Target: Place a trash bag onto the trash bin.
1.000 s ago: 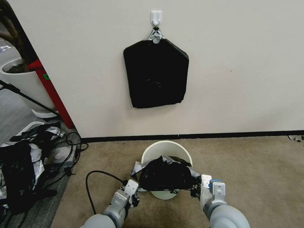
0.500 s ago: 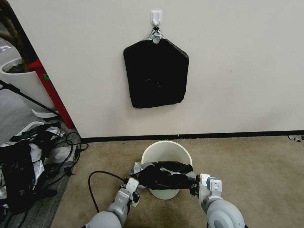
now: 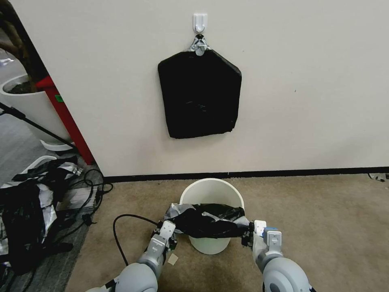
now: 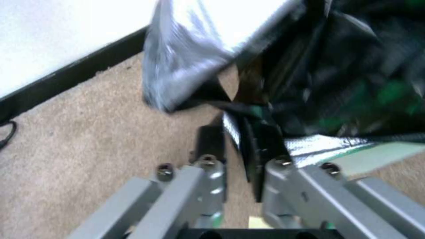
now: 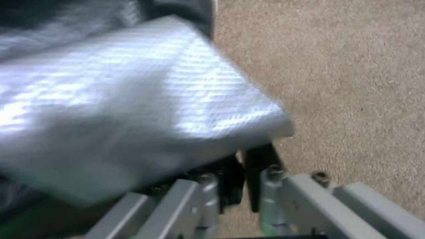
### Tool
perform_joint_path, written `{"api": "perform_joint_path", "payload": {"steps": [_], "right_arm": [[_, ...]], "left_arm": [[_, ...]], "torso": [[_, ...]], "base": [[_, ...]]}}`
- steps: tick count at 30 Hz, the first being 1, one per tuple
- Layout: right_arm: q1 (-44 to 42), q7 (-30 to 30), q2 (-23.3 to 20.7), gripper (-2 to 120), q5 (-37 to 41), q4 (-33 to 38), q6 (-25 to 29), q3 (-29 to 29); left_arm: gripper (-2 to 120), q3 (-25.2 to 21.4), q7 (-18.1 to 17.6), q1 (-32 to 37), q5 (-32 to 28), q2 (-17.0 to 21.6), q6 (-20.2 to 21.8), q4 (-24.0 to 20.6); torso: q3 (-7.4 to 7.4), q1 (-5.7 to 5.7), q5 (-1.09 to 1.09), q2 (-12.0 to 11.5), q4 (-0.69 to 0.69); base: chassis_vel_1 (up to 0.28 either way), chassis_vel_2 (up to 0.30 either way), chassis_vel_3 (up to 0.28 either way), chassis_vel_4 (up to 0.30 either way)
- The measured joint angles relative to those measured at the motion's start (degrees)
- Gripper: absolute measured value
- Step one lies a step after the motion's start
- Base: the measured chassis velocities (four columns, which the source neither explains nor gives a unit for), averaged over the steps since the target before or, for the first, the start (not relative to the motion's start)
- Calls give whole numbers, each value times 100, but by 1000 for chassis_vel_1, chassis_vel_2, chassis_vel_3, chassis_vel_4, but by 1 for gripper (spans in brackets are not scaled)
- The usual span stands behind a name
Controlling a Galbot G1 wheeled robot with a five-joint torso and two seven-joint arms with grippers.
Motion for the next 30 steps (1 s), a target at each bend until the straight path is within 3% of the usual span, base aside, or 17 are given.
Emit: {"api": "perform_joint_path", "payload": {"steps": [7, 13, 16, 22, 25, 29, 30], "right_arm": [[-248, -1, -125, 34, -29, 292, -5, 87], [-554, 12, -259, 56, -46, 548, -54, 182], [-796, 7, -316, 72, -50, 741, -69, 304], [-1097, -76, -407, 90, -59, 1056, -71, 536], [-1332, -173, -474, 99, -104, 1280, -58, 732], [-1596, -350, -529, 100, -99, 1491, -20, 1018], [-1810, -504, -576, 100, -95, 1644, 6, 1241]], "left_arm": [[35, -299, 158, 320, 14, 167, 153, -263], [56, -617, 343, 667, 61, 305, 171, -487], [70, -910, 609, 946, 87, 476, 241, -713], [89, -1206, 708, 1249, 109, 623, 245, -971], [99, -1471, 775, 1545, 182, 646, -27, -1092], [100, -1695, 933, 1830, 244, 652, -299, -1197], [100, -1841, 1097, 2004, 324, 652, -530, -1246]], "torso": [[0, 0, 0, 0, 0], [0, 0, 0, 0, 0], [0, 0, 1, 0, 0], [-1, 0, 1, 0, 0], [-1, 0, 0, 0, 0], [0, 0, 0, 0, 1], [0, 0, 0, 0, 0]], "base": [[0, 0, 0, 0], [0, 0, 0, 0], [0, 0, 0, 0], [0, 0, 0, 0], [0, 0, 0, 0], [0, 0, 0, 0], [0, 0, 0, 0]]}}
